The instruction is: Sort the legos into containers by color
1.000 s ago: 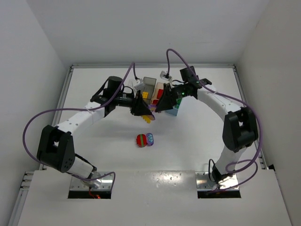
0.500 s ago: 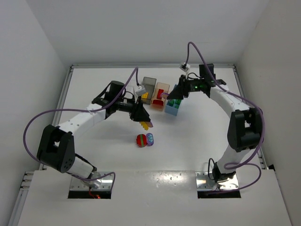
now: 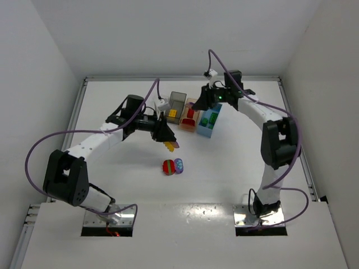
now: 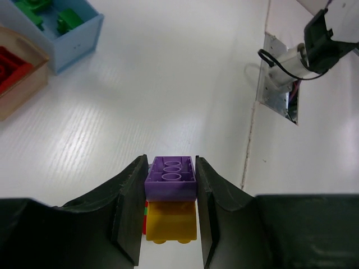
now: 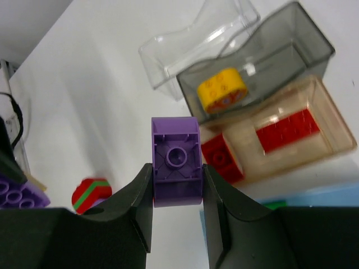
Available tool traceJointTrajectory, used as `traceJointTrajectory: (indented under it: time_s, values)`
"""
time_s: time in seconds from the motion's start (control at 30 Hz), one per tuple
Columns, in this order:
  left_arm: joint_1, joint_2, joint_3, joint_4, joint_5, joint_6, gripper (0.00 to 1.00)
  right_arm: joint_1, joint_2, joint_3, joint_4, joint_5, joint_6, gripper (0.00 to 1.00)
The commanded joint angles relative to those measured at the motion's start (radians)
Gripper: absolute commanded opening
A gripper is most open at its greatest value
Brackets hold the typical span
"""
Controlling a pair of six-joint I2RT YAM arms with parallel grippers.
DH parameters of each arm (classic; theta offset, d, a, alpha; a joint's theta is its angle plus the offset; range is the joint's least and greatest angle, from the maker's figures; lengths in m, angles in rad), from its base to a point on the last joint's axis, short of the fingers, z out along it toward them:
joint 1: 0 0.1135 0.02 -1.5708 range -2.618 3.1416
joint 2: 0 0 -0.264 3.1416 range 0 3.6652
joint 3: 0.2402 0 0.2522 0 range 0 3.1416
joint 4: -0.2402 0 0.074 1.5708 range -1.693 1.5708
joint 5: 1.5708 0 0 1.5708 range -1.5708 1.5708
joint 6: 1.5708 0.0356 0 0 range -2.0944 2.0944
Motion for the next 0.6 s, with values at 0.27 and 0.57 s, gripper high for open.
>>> traceJointTrajectory:
  time_s: [0.27,0.57]
  values:
    - [0.161,-0.098,-0.009,0.057,-0.002,-0.083,0.00,0.166,0.270,0.360,0.196,0.084,0.187,0.00]
    - [0.249,-0.098,-0.009,0.088,0.009,-0.135,0.00,0.257,0.398,0.464,0.219,0.073,0.210,0.00]
